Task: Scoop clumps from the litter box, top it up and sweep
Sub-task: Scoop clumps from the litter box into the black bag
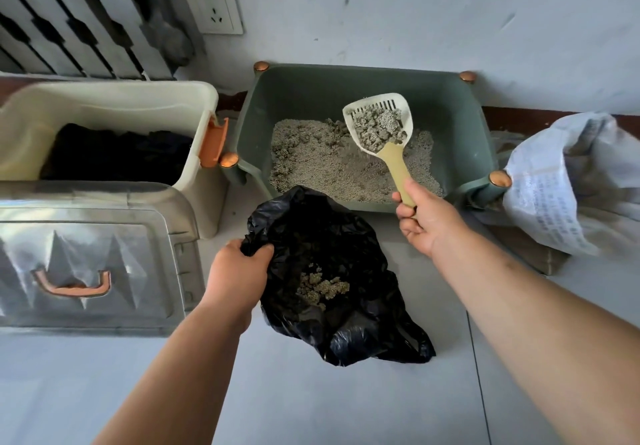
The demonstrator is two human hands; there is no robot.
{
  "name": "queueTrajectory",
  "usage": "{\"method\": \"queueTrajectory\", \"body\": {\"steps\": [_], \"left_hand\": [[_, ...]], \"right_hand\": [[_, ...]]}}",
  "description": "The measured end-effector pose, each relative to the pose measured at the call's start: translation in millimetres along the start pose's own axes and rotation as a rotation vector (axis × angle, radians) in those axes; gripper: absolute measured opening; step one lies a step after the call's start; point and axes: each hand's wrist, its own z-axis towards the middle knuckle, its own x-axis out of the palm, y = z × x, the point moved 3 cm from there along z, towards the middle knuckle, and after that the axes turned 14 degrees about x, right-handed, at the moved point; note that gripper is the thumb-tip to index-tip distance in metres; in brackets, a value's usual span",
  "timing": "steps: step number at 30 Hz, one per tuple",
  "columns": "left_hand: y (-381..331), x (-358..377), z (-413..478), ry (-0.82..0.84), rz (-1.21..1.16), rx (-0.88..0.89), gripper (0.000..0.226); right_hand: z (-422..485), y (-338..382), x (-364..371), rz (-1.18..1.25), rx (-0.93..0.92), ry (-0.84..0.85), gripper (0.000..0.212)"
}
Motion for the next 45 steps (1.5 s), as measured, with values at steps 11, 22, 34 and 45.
{"method": "queueTrajectory", "body": {"steps": [11,22,34,45], "left_hand": [[-4,-1,-3,0.0,0.033,-0.007,0.01],[2,-4,-1,-0.019,0.063,-0.015,0.018],[33,-35,-7,-0.054,0.035,-0.193,0.028],[35,-59,-30,-0.095,0.014,-0.272,0.012]], "right_hand": [[-13,-5,-15,-0.137,0.024,-0.081,0.012],[-28,-7,-21,-0.188,0.025,-0.081,0.013],[-56,-1,-32,-0.326,0.041,-0.053,0.018],[-80,0,-36,-0.719,0.217,0.251,0.04]]}}
